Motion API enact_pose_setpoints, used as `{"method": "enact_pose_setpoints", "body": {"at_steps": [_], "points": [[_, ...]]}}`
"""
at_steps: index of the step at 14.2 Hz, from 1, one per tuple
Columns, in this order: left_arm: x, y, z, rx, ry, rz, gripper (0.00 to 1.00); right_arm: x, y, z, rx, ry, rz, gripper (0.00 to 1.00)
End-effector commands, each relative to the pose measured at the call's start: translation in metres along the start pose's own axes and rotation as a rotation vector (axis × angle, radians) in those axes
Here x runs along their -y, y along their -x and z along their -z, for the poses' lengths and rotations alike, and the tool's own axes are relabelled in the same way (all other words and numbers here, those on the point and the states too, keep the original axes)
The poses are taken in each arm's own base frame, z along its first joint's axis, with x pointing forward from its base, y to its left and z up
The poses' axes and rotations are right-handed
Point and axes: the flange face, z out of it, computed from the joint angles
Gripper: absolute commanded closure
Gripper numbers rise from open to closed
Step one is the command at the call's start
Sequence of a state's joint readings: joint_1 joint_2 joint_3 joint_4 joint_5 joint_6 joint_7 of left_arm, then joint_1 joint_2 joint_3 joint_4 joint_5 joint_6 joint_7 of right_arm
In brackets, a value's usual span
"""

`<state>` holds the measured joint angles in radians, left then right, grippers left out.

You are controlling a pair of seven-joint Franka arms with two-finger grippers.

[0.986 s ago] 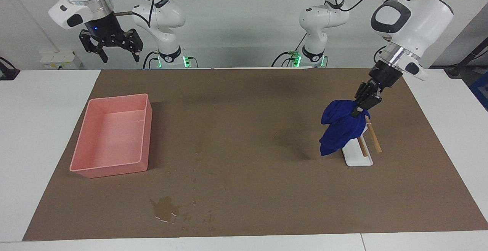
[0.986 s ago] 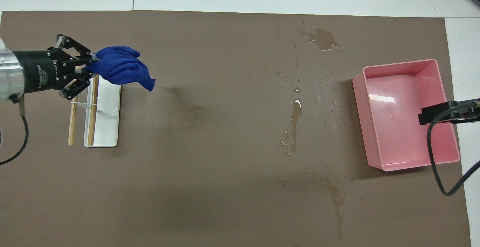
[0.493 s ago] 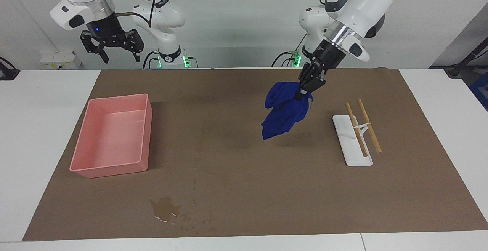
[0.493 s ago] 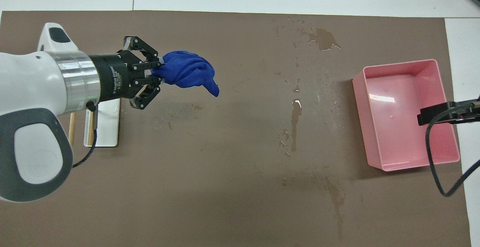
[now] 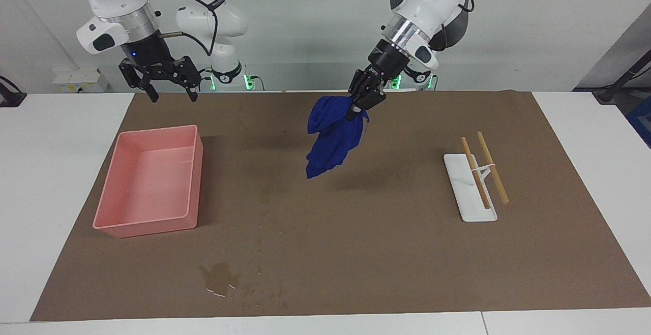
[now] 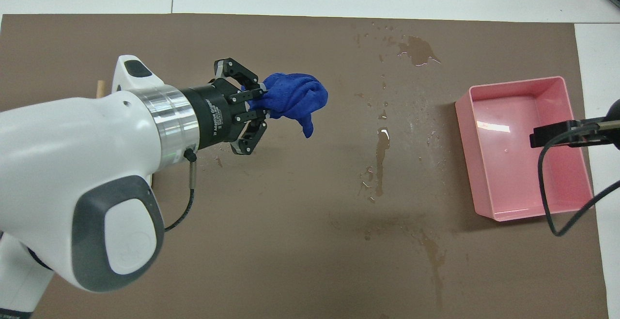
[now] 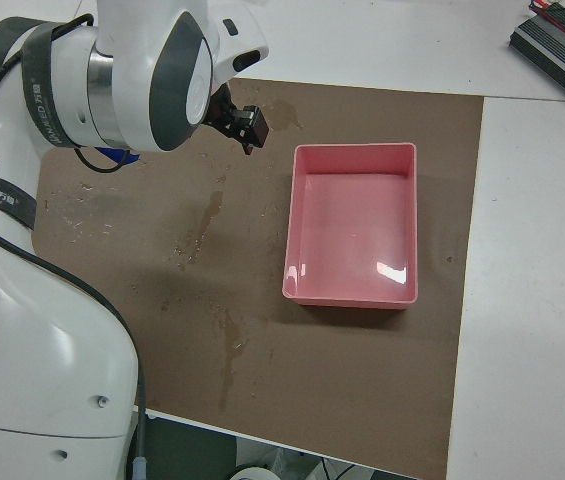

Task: Wipe water with towel using both arms
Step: 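Carry the blue towel with the left gripper toward the table center, then hand the towel to the right gripper while the left gripper releases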

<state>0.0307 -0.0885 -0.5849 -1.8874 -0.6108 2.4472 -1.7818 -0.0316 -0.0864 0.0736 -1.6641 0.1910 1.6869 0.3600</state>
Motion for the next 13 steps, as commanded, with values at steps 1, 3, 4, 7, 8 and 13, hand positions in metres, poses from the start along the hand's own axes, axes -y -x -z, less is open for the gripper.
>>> {"method": "enact_pose_setpoints", "body": {"at_steps": [1, 3, 4, 7, 8, 13], "points": [[0.001, -0.002, 0.005, 0.006, 0.025, 0.024, 1.0, 0.012, 0.004, -0.014, 0.031, -0.191, -0.397, 0.0], [0.001, -0.001, 0.005, 0.007, 0.026, 0.024, 1.0, 0.02, -0.004, -0.023, 0.096, -0.363, -0.714, 0.0], [0.002, -0.001, 0.005, 0.007, 0.025, 0.022, 1.0, 0.026, -0.006, -0.026, 0.114, -0.404, -0.811, 0.0], [0.007, 0.008, 0.002, 0.019, 0.032, 0.013, 1.0, 0.088, 0.012, -0.05, 0.167, -0.459, -0.983, 0.0], [0.011, 0.016, 0.001, 0.032, 0.052, 0.006, 1.0, 0.11, 0.02, -0.061, 0.181, -0.464, -1.012, 0.0], [0.04, 0.043, -0.013, 0.061, 0.034, -0.033, 1.0, 0.176, 0.05, -0.102, 0.241, -0.468, -1.113, 0.0]]}}
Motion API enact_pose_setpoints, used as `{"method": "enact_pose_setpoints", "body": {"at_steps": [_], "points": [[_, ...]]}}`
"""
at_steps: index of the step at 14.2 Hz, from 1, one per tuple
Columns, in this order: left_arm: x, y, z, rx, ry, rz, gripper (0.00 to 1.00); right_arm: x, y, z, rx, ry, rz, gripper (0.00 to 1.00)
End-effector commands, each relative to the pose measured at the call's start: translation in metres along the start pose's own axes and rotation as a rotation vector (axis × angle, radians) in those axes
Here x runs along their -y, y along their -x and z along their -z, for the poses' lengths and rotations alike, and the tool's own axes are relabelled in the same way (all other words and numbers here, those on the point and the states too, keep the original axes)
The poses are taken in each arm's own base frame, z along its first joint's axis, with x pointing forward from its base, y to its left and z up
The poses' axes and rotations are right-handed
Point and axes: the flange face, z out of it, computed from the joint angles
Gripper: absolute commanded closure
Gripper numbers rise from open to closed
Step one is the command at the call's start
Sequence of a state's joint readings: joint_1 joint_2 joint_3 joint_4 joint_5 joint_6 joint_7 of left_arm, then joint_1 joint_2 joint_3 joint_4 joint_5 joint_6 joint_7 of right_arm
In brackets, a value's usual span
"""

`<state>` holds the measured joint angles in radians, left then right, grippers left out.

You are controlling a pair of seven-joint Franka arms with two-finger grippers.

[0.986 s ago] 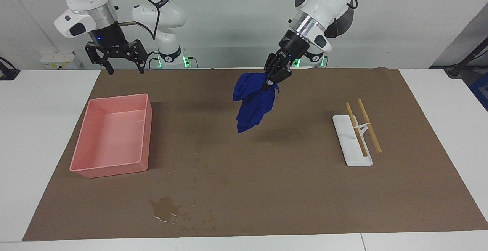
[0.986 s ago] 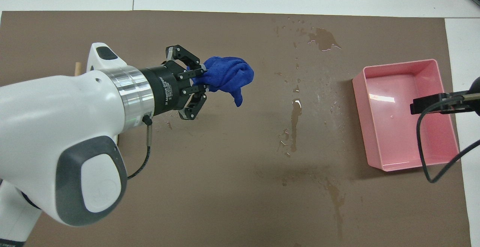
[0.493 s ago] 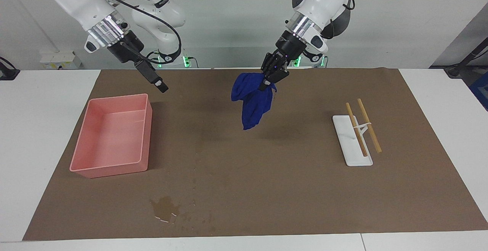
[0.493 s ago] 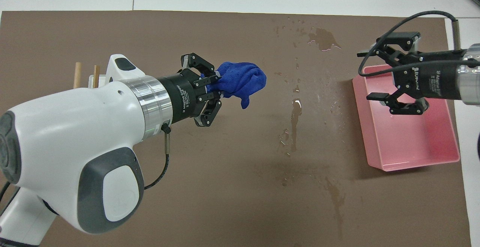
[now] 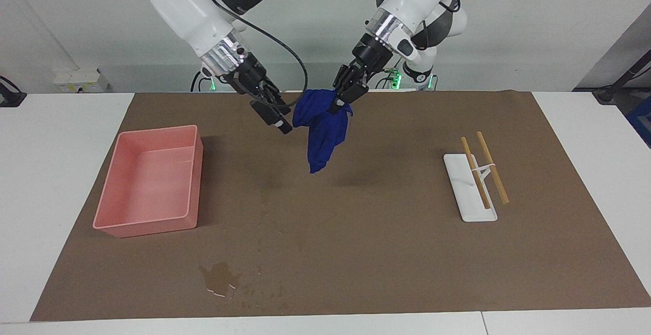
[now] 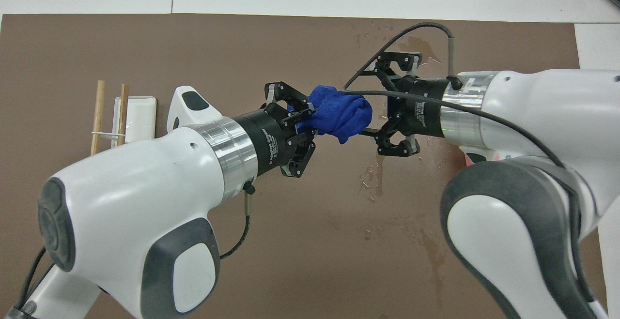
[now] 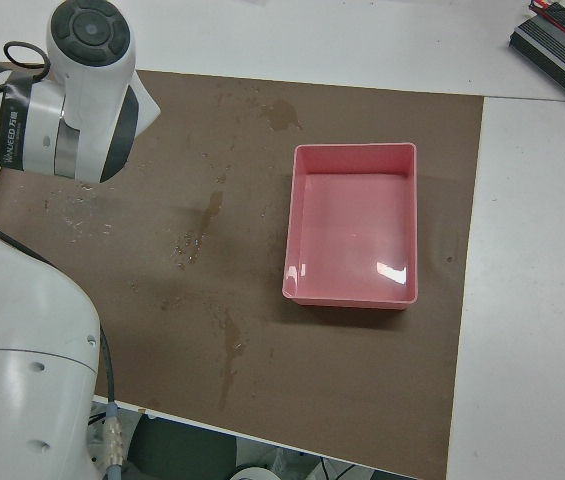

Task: Wipe water with towel using both arms
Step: 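Hand the towel to the right gripper while the left gripper releases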

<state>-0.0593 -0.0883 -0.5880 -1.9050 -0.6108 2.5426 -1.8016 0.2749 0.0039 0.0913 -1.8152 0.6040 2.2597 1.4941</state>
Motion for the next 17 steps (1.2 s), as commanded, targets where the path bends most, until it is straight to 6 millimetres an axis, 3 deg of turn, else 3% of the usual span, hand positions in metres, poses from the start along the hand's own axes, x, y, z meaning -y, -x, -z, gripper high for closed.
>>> {"method": "enact_pose_setpoints", "body": {"at_steps": [1, 6, 7, 9, 10, 16, 17], "points": [[0.015, 0.008, -0.002, 0.013, 0.003, 0.005, 1.0, -0.007, 0.008, -0.014, 0.019, 0.003, -0.05, 0.0], [0.028, 0.02, -0.006, 0.022, -0.016, -0.015, 1.0, -0.023, 0.013, -0.032, 0.019, 0.049, -0.031, 0.0], [0.031, 0.024, -0.007, 0.025, -0.021, -0.02, 1.0, -0.024, 0.013, -0.033, 0.018, 0.056, -0.015, 0.15], [0.04, 0.032, -0.01, 0.034, -0.035, -0.017, 1.0, -0.027, 0.015, -0.034, 0.022, 0.077, 0.007, 0.88], [0.041, 0.034, -0.01, 0.035, -0.034, -0.015, 1.0, -0.028, 0.016, -0.034, 0.025, 0.092, 0.005, 1.0], [0.037, 0.028, -0.008, 0.027, -0.034, -0.023, 1.0, -0.029, 0.011, -0.032, 0.028, 0.138, 0.056, 1.0], [0.033, 0.025, -0.007, 0.025, -0.029, -0.019, 0.79, -0.033, 0.009, -0.032, 0.031, 0.174, 0.116, 1.0]]}}
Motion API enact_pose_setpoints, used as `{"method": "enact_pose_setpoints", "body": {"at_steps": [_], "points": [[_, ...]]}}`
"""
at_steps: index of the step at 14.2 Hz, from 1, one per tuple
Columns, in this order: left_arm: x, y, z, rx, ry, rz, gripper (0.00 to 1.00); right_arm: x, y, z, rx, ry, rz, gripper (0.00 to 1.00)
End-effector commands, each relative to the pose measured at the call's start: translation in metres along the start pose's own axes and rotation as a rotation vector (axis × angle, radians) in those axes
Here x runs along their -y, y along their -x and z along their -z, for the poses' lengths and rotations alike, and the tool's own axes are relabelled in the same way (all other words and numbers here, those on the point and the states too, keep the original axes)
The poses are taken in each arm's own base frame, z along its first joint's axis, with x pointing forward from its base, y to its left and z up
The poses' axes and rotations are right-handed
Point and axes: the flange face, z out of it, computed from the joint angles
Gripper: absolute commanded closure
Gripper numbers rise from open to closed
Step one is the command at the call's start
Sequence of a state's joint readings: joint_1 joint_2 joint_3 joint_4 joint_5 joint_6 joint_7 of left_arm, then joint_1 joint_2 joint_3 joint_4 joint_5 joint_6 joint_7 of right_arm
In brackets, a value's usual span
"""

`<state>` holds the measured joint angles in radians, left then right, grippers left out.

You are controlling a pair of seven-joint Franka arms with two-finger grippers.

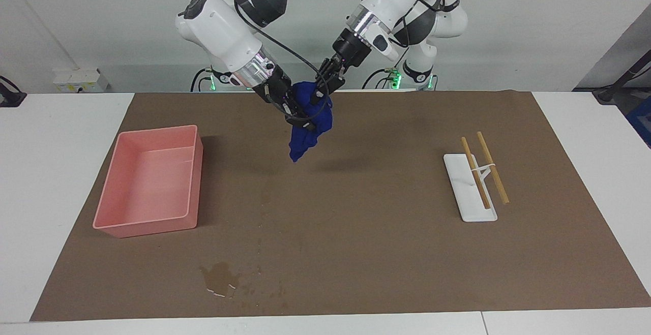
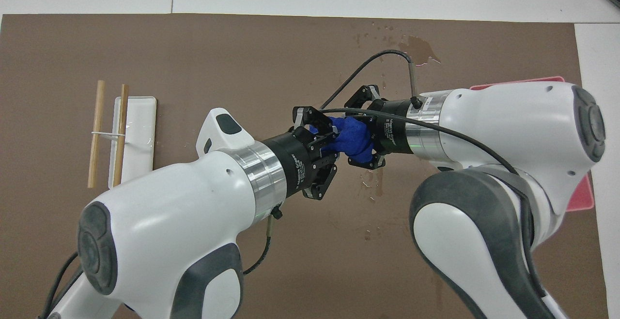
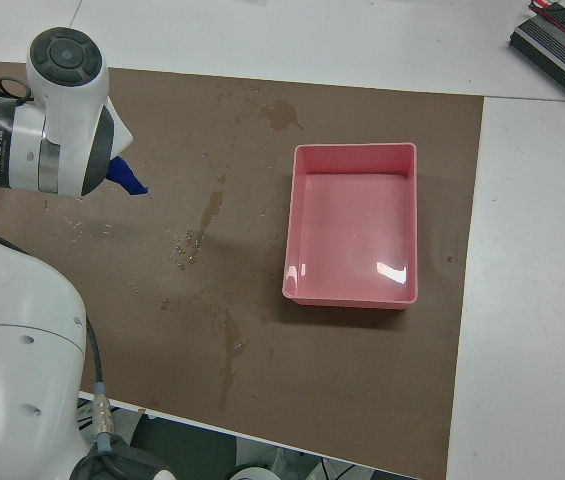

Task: Wipe water with towel using both arms
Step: 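Hand the towel to the right gripper while the left gripper releases, then wipe the water spill with the towel in the right gripper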

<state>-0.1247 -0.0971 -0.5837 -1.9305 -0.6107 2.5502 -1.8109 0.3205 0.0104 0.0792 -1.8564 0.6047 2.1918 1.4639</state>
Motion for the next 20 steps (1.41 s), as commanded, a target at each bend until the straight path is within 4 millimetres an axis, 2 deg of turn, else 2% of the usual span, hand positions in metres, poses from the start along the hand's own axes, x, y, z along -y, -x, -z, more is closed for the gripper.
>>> {"method": "enact_pose_setpoints", "body": {"at_steps": [1, 5, 6, 8, 10, 13, 14, 15, 16, 17, 20], "points": [[0.001, 0.005, 0.007, 0.012, 0.017, 0.011, 0.01, -0.011, 0.002, 0.0, 0.02, 0.075, 0.136, 1.0], [-0.013, -0.017, 0.012, -0.039, 0.005, -0.073, 0.0, -0.016, -0.017, 0.006, 0.011, 0.124, 0.264, 1.0], [-0.022, -0.031, 0.016, -0.073, -0.003, -0.134, 0.0, -0.021, -0.023, 0.007, -0.002, 0.139, 0.335, 1.0], [-0.043, -0.067, 0.028, -0.144, -0.032, -0.249, 0.0, -0.038, -0.034, 0.001, -0.01, 0.179, 0.489, 1.0], [-0.063, -0.108, 0.045, -0.193, -0.065, -0.36, 0.0, -0.058, -0.053, -0.002, -0.025, 0.222, 0.66, 1.0], [-0.089, -0.174, 0.081, -0.275, -0.122, -0.591, 0.0, -0.086, -0.068, -0.012, -0.049, 0.291, 0.791, 1.0], [-0.095, -0.191, 0.091, -0.318, -0.157, -0.687, 0.0, -0.095, -0.073, -0.023, -0.033, 0.32, 0.832, 1.0], [-0.1, -0.207, 0.1, -0.357, -0.186, -0.772, 0.0, -0.107, -0.079, -0.043, -0.016, 0.361, 0.842, 1.0], [-0.103, -0.214, 0.107, -0.385, -0.229, -0.876, 0.0, -0.118, -0.08, -0.065, -0.008, 0.392, 0.841, 1.0], [-0.108, -0.216, 0.116, -0.416, -0.315, -1.006, 0.0, -0.126, -0.077, -0.084, -0.008, 0.41, 0.846, 1.0], [-0.123, -0.217, 0.148, -0.424, -0.621, -1.277, 0.0, -0.14, -0.098, -0.11, -0.029, 0.42, 0.818, 1.0]]}}
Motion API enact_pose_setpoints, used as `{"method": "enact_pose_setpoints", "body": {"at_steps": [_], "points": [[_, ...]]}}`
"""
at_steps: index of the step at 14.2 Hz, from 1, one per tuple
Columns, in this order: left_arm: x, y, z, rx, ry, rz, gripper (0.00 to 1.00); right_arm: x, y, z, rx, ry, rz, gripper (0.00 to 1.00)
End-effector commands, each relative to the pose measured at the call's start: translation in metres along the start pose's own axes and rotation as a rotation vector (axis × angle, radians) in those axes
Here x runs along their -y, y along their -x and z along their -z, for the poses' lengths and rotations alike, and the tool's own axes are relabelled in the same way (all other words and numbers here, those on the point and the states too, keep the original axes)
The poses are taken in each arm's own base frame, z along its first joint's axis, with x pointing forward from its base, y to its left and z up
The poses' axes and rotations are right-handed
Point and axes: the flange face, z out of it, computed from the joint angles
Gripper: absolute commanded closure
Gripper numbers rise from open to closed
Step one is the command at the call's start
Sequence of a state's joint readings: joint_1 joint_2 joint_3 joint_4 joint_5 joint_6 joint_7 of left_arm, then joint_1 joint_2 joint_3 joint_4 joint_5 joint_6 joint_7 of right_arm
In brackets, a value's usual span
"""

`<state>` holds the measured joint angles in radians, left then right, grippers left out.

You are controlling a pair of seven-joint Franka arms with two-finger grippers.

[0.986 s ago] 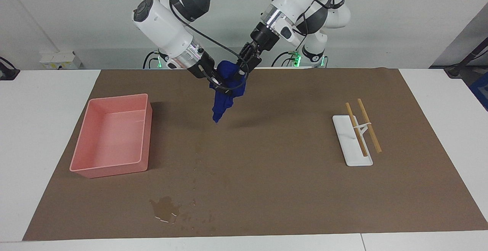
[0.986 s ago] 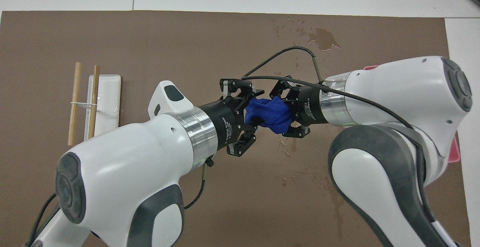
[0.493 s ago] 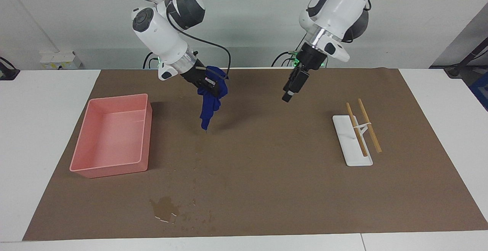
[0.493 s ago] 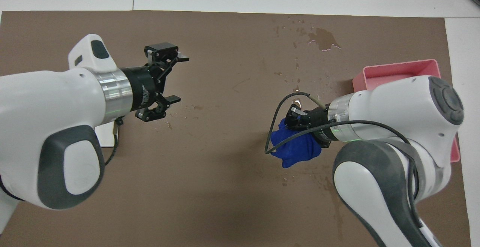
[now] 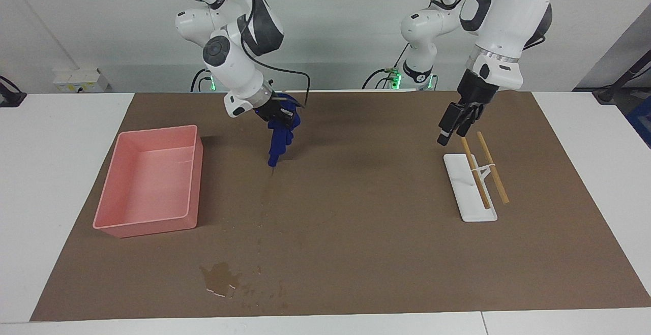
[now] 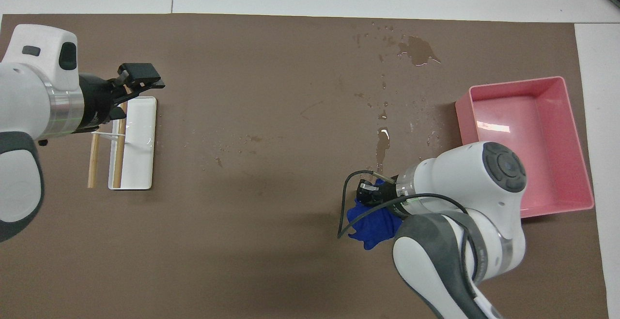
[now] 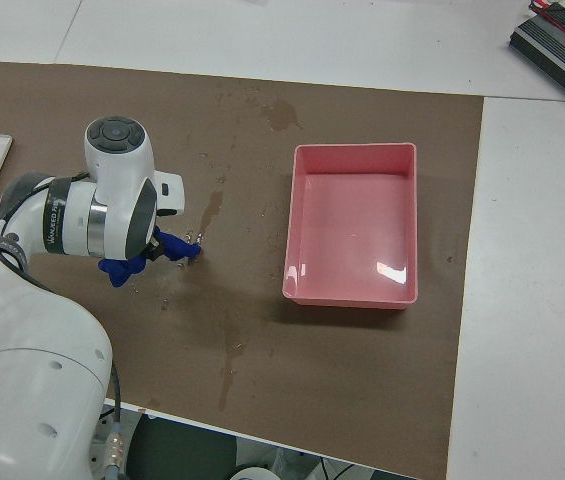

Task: Wipe water with towel using both arms
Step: 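Wipe the water spill with the towel in the right gripper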

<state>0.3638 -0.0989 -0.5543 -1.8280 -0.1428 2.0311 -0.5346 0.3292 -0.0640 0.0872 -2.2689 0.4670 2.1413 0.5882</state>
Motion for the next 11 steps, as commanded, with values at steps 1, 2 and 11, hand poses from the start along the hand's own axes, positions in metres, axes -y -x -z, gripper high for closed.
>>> {"method": "enact_pose_setpoints", "body": {"at_steps": [1, 2, 11], "points": [[0.008, -0.013, 0.032, 0.072, -0.156, -0.302, 0.0, -0.011, -0.014, -0.014, -0.045, -0.002, 0.0, 1.0], [0.013, -0.014, 0.037, 0.115, -0.197, -0.395, 0.0, -0.017, -0.027, -0.009, -0.077, -0.021, 0.027, 1.0], [0.043, -0.022, 0.051, 0.262, -0.215, -0.518, 0.0, -0.044, -0.084, -0.01, -0.182, -0.048, 0.128, 1.0]]}}
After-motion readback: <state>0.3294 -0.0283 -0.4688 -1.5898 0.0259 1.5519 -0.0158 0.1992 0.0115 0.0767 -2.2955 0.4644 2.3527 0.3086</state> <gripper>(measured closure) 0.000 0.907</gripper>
